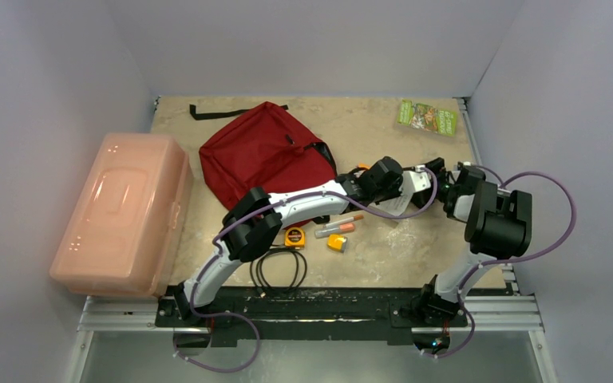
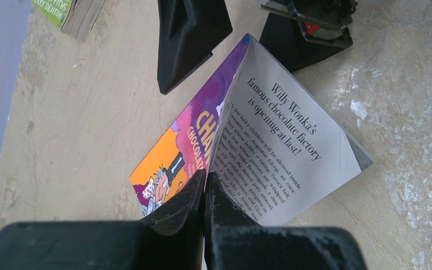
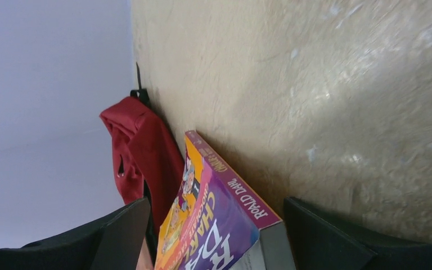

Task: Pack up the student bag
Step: Pick up the book from the center of the board.

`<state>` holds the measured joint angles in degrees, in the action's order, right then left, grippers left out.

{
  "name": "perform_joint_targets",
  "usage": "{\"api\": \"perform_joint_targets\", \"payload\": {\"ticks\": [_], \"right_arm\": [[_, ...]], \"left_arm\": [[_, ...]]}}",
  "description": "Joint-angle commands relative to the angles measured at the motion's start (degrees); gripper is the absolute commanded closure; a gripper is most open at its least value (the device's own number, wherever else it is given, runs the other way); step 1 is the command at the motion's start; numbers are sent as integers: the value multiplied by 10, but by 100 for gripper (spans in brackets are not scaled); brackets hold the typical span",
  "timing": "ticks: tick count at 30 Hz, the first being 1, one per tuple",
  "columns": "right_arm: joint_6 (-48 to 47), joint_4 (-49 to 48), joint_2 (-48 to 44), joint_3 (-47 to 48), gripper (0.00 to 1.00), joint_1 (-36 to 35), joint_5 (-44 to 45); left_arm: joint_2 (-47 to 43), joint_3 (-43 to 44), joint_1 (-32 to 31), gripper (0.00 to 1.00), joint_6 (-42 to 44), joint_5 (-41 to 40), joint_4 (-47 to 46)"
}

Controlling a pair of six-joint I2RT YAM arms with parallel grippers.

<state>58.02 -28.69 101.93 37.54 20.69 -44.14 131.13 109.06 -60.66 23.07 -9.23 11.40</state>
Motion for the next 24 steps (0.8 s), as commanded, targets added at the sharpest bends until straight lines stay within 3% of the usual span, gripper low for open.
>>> {"api": "perform_joint_targets", "payload": {"ticks": [1,4,8,12,15,19,23,24], "right_arm": [[11,-58,-9,-25,9,-7,-30],[23,-72,-8,-41,14,-7,-42],[18,-74,-14,-51,18,-7,-52],[8,-78,-13,-57,20,-8,-64],[-1,-86,-11,-61,25,-11,-64],[-13,-110,-12,-65,39,-24,-71],[-31,-110,-42,-70,67,-37,-67],[-47,-85,-68,-65,82,-38,-61]], "left_arm": [[-38,0,0,100,-15,15,-29],[-42,2,0,96,-40,40,7],[-68,-16,3,52,-94,114,72],[-134,-68,9,30,-161,175,92],[-194,-92,34,25,-250,247,116],[-300,-163,85,22,-360,334,117],[-391,-260,129,22,-364,277,141],[-406,-279,135,22,-346,246,154]]}}
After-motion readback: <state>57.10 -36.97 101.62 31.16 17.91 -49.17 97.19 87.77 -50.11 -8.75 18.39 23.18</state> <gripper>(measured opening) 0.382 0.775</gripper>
